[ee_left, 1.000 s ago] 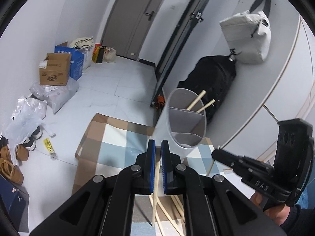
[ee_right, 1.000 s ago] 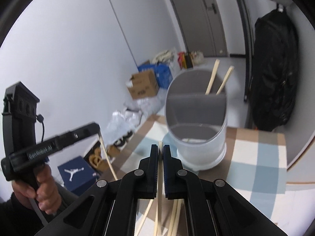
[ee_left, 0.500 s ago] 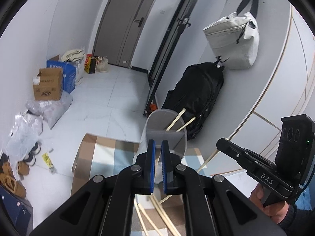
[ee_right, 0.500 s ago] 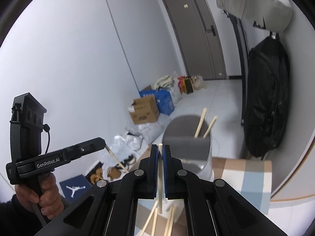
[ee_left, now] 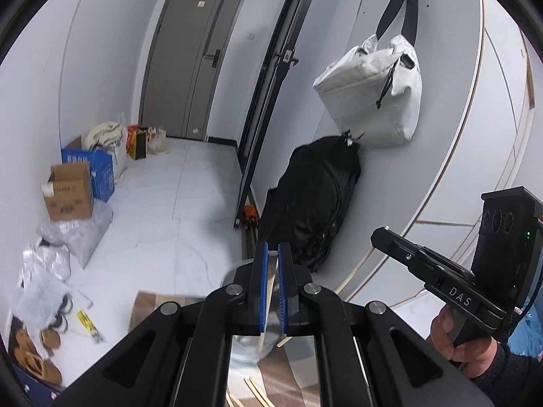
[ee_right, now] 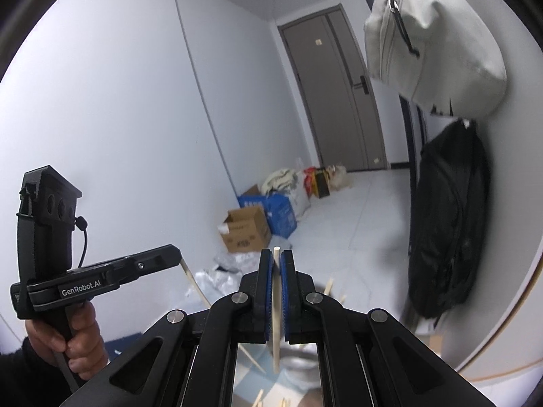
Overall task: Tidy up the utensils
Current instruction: 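Carry the held chopsticks in both grippers up over the utensil holder, then open both grippers to drop the chopsticks into the holder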
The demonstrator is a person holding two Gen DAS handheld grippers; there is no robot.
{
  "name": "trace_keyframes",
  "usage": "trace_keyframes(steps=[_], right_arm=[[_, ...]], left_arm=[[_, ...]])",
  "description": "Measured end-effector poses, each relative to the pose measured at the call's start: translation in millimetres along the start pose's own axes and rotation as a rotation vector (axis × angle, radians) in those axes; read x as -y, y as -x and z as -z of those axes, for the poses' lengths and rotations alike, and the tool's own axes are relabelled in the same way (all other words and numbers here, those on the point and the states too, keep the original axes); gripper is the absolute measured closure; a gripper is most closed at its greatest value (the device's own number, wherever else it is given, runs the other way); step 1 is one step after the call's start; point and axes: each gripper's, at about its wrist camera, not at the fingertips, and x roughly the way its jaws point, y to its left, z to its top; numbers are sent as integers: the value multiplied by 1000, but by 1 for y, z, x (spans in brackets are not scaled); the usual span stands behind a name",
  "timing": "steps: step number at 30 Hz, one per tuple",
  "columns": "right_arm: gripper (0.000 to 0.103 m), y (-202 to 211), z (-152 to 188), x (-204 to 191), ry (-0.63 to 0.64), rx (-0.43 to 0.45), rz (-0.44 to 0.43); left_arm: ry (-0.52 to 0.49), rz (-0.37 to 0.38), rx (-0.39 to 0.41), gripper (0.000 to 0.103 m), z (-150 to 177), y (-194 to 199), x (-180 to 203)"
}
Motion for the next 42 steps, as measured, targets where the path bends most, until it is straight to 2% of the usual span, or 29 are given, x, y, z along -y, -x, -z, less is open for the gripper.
trace_keyframes(steps=[8, 15, 20, 25, 33, 35, 42], right_arm=[[99, -18, -41, 8, 4, 31, 17], [99, -42, -55, 15, 18, 45, 32], [99, -63, -49, 16, 59, 28, 59], [99, -82, -39, 25, 47, -5, 50], [99, -108, -23, 36, 35, -49, 37], [99, -112, -18, 38, 36, -58, 37], [99, -126, -4, 40, 48, -97, 35]], left_arm=[[-79, -22, 21, 101, -38, -13, 5], [-82, -34, 2, 101, -47, -40, -2], [-90, -45, -26, 101, -43, -59, -10], [-84, -45, -56, 101, -41, -73, -19], [-71, -26, -105, 101, -34, -93, -24], [-59, 7, -118, 101, -32, -95, -26], [-85, 4, -145, 101, -25, -106, -27]])
